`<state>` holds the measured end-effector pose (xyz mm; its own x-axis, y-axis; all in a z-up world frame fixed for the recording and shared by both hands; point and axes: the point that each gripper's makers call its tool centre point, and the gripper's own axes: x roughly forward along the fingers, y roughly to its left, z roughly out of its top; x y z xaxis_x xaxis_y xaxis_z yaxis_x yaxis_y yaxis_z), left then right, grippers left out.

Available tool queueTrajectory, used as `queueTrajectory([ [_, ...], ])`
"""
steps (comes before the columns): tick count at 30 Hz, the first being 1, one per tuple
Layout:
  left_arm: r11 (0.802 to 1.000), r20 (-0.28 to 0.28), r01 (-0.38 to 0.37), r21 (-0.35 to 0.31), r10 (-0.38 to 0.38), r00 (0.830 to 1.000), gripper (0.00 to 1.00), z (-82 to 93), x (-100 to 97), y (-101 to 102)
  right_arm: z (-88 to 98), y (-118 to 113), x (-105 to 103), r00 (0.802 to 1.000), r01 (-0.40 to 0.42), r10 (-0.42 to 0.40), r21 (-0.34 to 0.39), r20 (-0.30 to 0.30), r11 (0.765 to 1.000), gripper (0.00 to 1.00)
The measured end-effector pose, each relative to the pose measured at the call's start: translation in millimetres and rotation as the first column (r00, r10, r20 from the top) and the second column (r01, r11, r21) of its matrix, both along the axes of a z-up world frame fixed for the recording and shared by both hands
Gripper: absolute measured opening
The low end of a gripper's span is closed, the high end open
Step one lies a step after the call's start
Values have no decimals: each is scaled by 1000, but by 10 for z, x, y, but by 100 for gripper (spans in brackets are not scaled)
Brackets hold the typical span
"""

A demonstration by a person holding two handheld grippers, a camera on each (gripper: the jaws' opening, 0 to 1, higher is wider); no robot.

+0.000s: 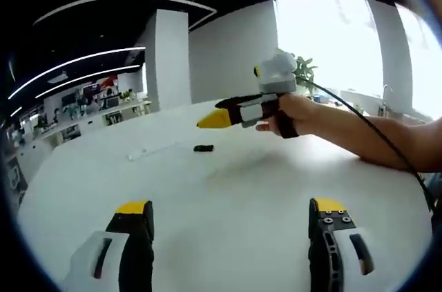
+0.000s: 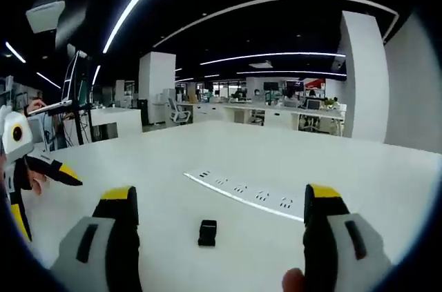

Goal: Snap the two parts of the plastic buckle together until the buckle closes and remains connected.

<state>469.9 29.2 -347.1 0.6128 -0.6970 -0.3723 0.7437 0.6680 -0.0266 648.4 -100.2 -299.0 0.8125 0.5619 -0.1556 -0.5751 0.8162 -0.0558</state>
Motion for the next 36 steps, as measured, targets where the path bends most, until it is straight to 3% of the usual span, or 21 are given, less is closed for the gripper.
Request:
queueTrajectory([
  [10, 1000, 19, 11, 15, -11, 1000, 89, -14, -14, -20, 12, -14, 11, 1000, 0, 0, 2, 3, 1000, 100],
  [17, 999, 48, 46, 20, -47, 998, 96, 7, -106, -133, 23, -8, -12, 1000, -2, 2, 12, 12, 1000, 100],
  [26, 999, 1, 30, -14, -30, 1000, 99, -41, -95, -125, 37, -7, -40, 999, 16, -16, -3, 32, 1000, 100],
  [36, 999, 15, 35, 36, -36, 999, 99, -80, -93, -110, 47, -77, -129, 998, 48, -48, -12, 41, 999, 99],
])
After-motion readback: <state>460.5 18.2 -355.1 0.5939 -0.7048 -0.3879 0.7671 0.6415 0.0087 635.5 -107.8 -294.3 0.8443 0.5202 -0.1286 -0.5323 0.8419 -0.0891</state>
